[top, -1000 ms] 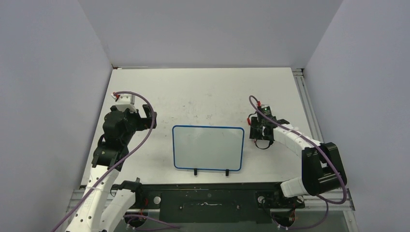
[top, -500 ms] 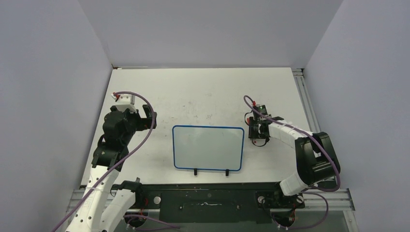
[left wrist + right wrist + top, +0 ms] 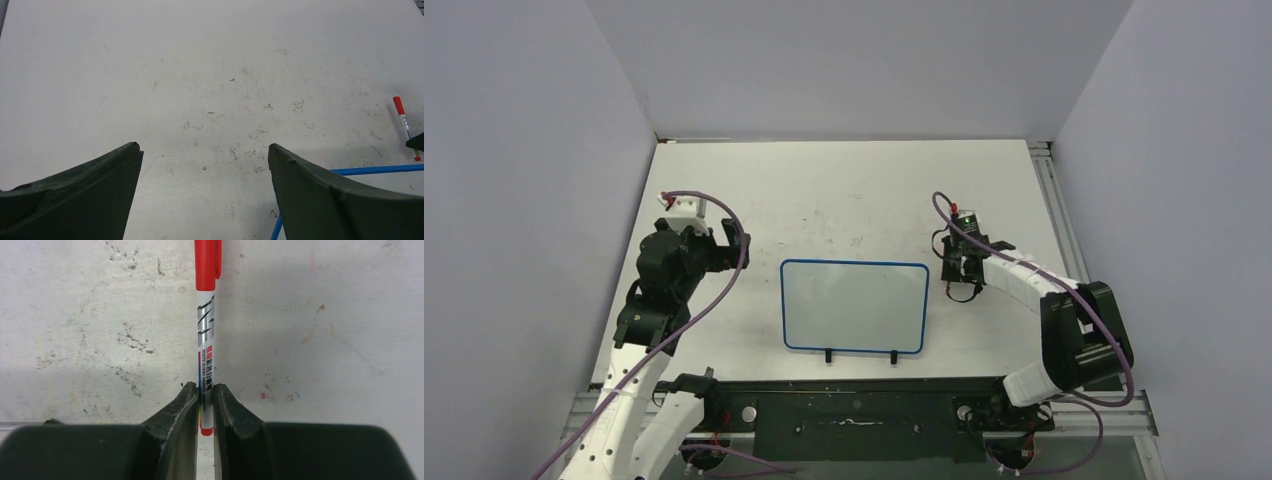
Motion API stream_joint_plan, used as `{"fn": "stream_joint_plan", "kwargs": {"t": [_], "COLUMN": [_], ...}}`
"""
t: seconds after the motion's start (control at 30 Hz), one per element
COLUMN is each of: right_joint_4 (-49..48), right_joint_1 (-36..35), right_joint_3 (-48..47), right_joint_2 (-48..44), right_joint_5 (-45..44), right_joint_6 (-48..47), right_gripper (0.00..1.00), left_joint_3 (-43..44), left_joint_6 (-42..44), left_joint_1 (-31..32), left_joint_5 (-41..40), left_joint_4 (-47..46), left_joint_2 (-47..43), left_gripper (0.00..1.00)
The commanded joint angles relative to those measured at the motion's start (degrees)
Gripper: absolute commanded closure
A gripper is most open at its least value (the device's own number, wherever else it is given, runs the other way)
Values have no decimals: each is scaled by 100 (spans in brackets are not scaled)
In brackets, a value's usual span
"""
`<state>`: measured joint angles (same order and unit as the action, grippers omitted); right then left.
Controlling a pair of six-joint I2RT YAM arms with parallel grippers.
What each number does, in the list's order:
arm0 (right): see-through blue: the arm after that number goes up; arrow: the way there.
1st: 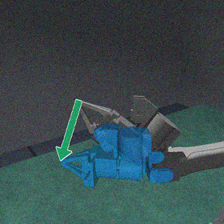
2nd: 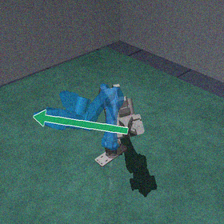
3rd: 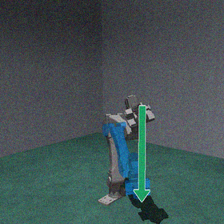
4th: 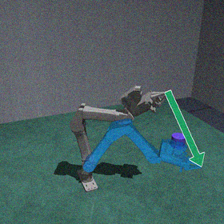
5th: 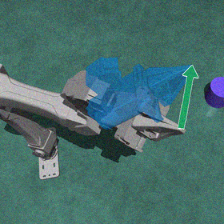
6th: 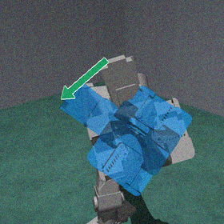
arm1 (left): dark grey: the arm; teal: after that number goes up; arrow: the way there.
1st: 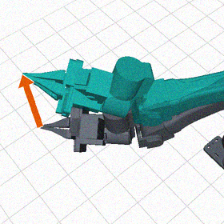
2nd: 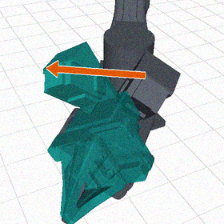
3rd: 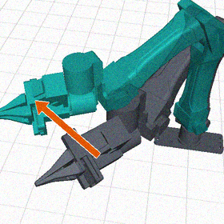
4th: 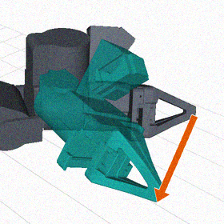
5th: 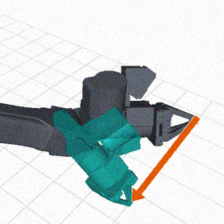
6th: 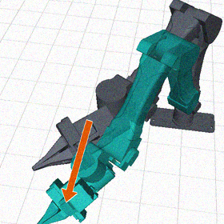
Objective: Write a sentence on the whiteboard
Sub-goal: Open the whiteboard marker at the center of the board.
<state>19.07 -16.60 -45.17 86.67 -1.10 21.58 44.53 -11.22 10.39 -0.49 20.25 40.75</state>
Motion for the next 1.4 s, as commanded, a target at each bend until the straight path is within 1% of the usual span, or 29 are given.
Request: {"fn": "stream_joint_plan", "kwargs": {"t": [0.0,0.13,0.2,0.27,0.3,0.33,0.43,0.53,0.63,0.73,0.8,0.93,1.03,1.17,1.2,1.23,1.37], "right_joint_4": [96,537,719,871,947,1002,1198,1371,1378,1481,1503,1509,1595,1766,1839,1929,2227], "right_joint_1": [28,34,34,18,6,-34,-156,-550,-1284,-1841,-2164,-2835,-3132,-3405,-3461,-3505,-3658], "right_joint_3": [-404,-834,-1082,-1346,-1525,-1647,-2018,-2316,-2448,-2582,-2625,-2607,-2658,-2726,-2747,-2772,-2778], "right_joint_2": [-919,-1491,-1745,-1950,-2027,-2091,-2189,-2147,-2111,-1998,-1934,-1868,-1714,-1440,-1379,-1315,-1167], "right_joint_5": [-479,-614,-421,-15,450,680,1501,2060,2193,2314,2533,2778,2967,3286,3333,3366,3520], "right_joint_6": [80,-5,-83,-183,-223,-227,-256,-246,-154,-124,-113,-85,-81,-130,-159,-174,-237], "right_gripper": [95,95,95,95,95,95,95,95,95,95,95,95,95,95,95,95,95], "left_joint_3": [11,-27,-29,2,-16,-36,-121,-85,-70,-107,-68,249,555,759,776,818,1050], "left_joint_6": [165,236,251,276,290,314,479,752,1022,1351,1537,1798,1943,2193,2286,2358,2581], "left_joint_1": [23,24,23,33,33,37,154,556,1061,1589,2059,2716,2966,3187,3305,3431,4012], "left_joint_5": [248,375,342,160,103,100,333,476,502,680,777,539,503,735,809,820,627], "left_joint_4": [-326,-376,-363,-310,-303,-321,-446,-425,-426,-387,-86,746,1291,1619,1676,1781,2278], "left_joint_2": [-57,-136,-167,-235,-285,-351,-506,-516,-630,-861,-998,-1155,-1147,-1132,-1121,-1090,-876], "left_gripper": [4,4,4,4,4,4,4,2,2,2,1,0,0,0,5,6,7]}}
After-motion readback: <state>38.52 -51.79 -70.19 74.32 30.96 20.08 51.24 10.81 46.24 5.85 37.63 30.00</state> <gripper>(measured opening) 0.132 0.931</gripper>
